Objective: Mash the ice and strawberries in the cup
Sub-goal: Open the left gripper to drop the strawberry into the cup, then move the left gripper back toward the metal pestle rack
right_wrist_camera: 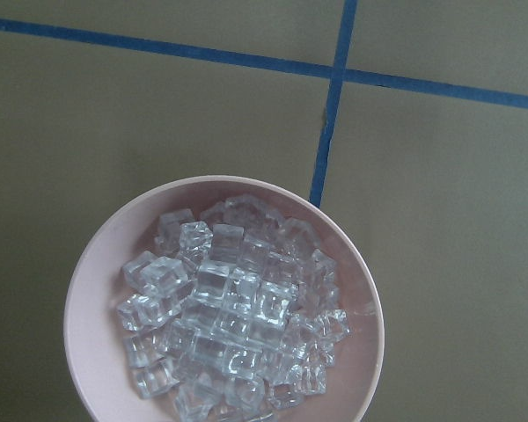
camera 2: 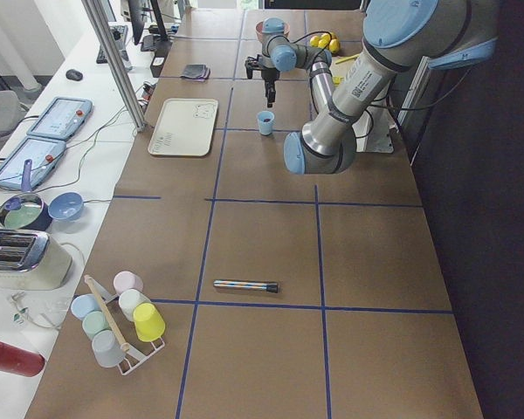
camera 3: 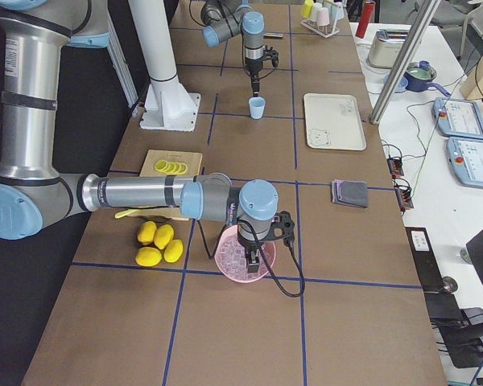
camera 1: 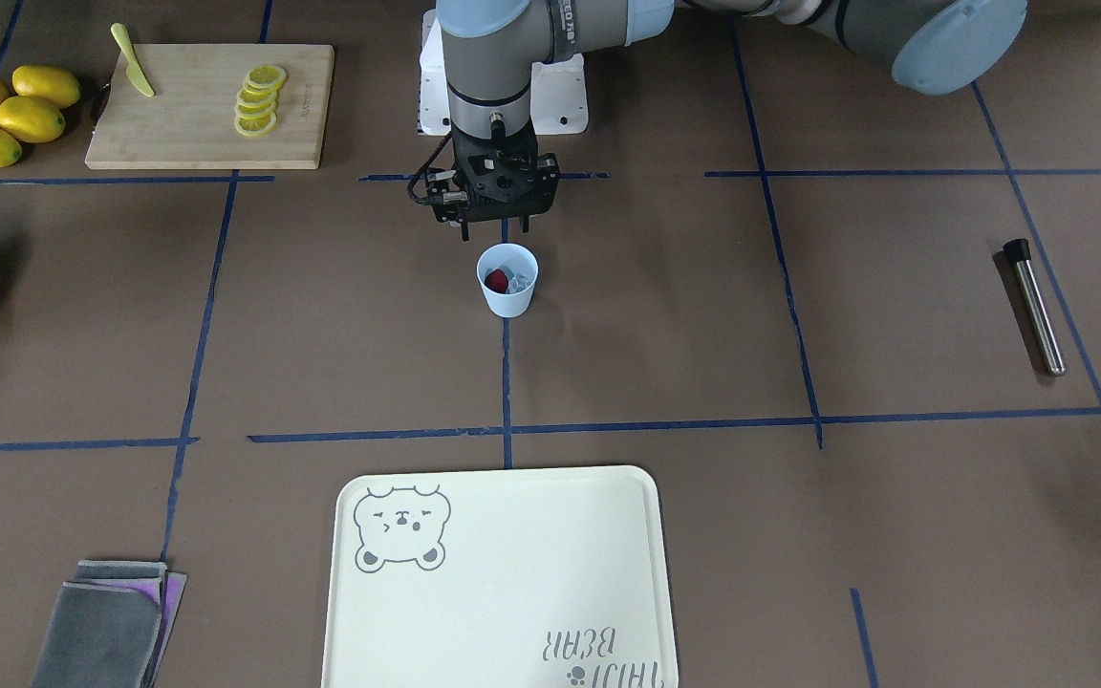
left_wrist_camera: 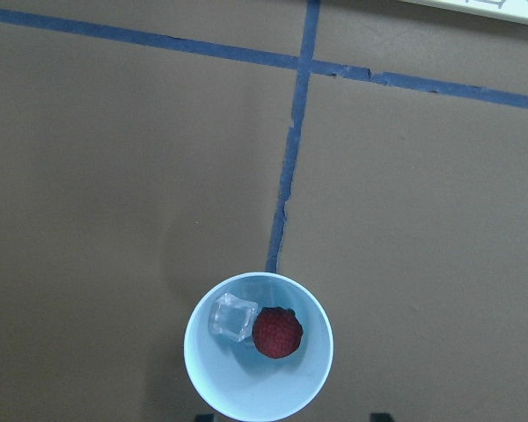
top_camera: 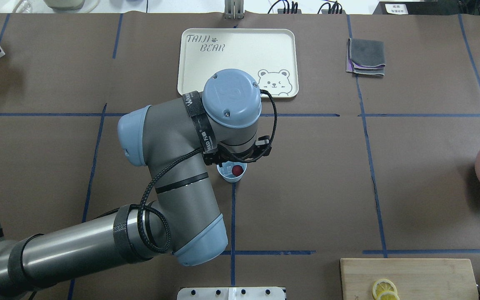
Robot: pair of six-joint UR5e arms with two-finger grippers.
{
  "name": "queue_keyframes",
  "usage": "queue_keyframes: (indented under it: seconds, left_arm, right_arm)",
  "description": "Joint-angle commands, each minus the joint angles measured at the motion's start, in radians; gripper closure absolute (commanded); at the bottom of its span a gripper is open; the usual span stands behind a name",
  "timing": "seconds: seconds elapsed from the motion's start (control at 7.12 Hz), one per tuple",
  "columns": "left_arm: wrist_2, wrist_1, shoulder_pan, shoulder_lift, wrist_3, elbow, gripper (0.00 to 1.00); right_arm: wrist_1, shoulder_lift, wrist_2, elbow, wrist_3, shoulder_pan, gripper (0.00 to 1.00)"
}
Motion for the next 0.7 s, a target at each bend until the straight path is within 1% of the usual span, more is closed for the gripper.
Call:
queue_keyframes:
  seconds: [0.0,0.14,0.42,0.56]
  left_arm:
    - [0.0,0.001,-0.004,0.003,0.029,-0.009,0.0]
    - [-0.004,0.003,-0.015,0.057,0.092,-0.047,0.0]
    - [-0.015,0.006,-0.111,0.288,0.27,-0.249,0.0]
    - [-0.067,0.002,-0.191,0.396,0.381,-0.317,0.0]
  right_arm:
    - [0.0,0.0,0.0,0.0,0.0,0.0,0.0]
    - [0.0,0.0,0.0,0.0,0.0,0.0,0.0]
    - [0.0,-0.001,0.0,0.0,0.0,0.0,0.0]
    - [0.0,-0.001,0.0,-0.002,0.0,0.0,0.0]
